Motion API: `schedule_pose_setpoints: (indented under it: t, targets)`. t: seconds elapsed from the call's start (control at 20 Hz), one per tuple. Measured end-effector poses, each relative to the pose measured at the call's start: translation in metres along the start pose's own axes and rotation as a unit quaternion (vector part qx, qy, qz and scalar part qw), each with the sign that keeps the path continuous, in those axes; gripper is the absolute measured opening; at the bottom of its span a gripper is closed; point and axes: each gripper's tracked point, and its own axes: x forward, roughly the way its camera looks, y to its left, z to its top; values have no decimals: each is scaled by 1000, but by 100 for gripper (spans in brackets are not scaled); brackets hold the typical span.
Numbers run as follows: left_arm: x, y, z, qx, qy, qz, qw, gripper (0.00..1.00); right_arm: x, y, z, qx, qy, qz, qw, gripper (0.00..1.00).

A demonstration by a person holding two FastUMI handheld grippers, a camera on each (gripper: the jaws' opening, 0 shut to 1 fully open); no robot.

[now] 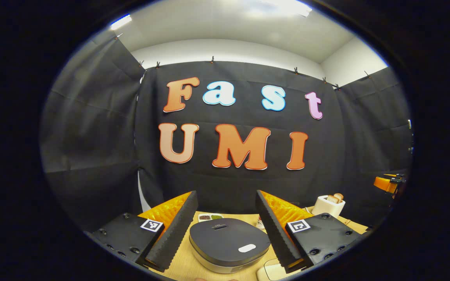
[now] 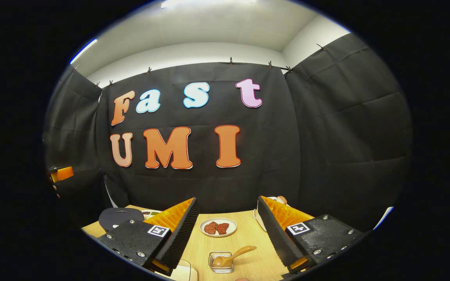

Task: Close the left gripper, press the button to open the rice cooker; take a wooden spoon from the chopstick holder with the right hand, scoop a spoonful of rice and pour it into the rice cooker, then put the wooden spoon back into the chopstick holder.

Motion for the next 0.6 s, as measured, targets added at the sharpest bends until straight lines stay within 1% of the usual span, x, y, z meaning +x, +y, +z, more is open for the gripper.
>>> schedule_pose_setpoints:
  t: [0.25, 0.35, 0.4, 0.6]
  targets:
    - [4, -2, -16, 11, 23, -9, 1000, 99, 1, 10, -5, -13, 9, 7, 1000, 94]
    - [8, -1, -17, 19, 25, -10, 999, 97, 2, 14, -5, -15, 7, 9, 1000, 94]
    - [9, -1, -17, 18, 26, -12, 999, 81, 2, 15, -6, -15, 7, 11, 1000, 94]
    - [12, -2, -32, 18, 56, -16, 998, 27, 5, 17, -9, -16, 10, 13, 1000, 94]
